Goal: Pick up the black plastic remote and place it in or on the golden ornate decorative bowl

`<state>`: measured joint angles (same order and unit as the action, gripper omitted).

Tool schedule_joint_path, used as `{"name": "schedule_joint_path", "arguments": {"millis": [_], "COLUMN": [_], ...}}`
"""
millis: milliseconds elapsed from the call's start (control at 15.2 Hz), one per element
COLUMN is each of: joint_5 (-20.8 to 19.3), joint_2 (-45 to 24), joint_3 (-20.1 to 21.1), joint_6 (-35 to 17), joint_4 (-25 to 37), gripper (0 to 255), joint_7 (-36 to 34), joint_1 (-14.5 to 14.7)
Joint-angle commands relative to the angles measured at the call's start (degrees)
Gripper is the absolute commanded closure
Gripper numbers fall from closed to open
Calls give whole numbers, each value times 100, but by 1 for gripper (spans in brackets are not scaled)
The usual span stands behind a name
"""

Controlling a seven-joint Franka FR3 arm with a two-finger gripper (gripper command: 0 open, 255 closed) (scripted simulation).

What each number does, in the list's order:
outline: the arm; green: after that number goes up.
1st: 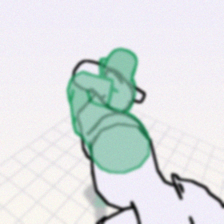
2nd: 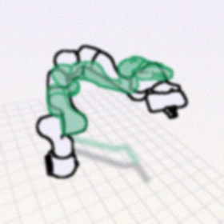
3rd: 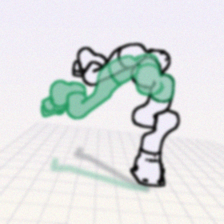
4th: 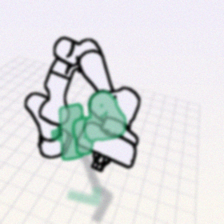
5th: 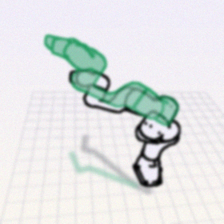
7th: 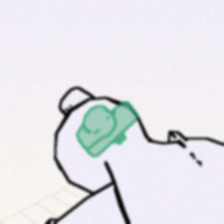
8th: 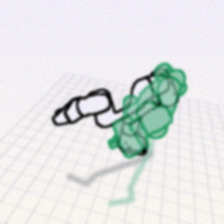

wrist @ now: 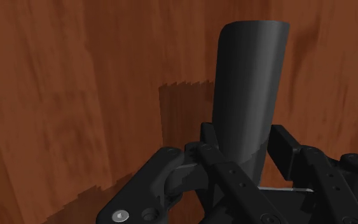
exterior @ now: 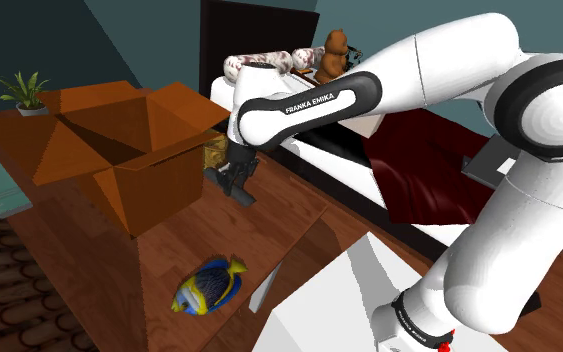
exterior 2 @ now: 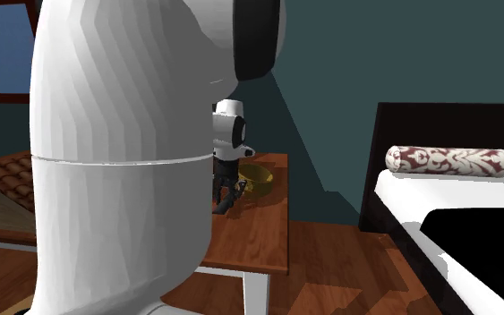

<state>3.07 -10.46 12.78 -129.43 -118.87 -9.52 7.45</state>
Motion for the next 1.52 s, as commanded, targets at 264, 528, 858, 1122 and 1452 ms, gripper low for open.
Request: {"name": "schedule_joint_path", "arguments": {"millis": [264, 528, 858, 1122, 1452], "joint_5": [48, 72, 95, 108, 120], "joint_2": [251, 388, 533, 629, 723], "joint_3": [11, 13, 13, 11, 9], "joint_6": [443, 730, 1092, 1384, 1752], "joint_4": [196, 348, 567, 765, 1042], "gripper": [255, 255, 255, 255, 255], "joint_7": [2, 3, -1, -7, -20], "joint_1": [-13, -22, -31, -37, -43]}}
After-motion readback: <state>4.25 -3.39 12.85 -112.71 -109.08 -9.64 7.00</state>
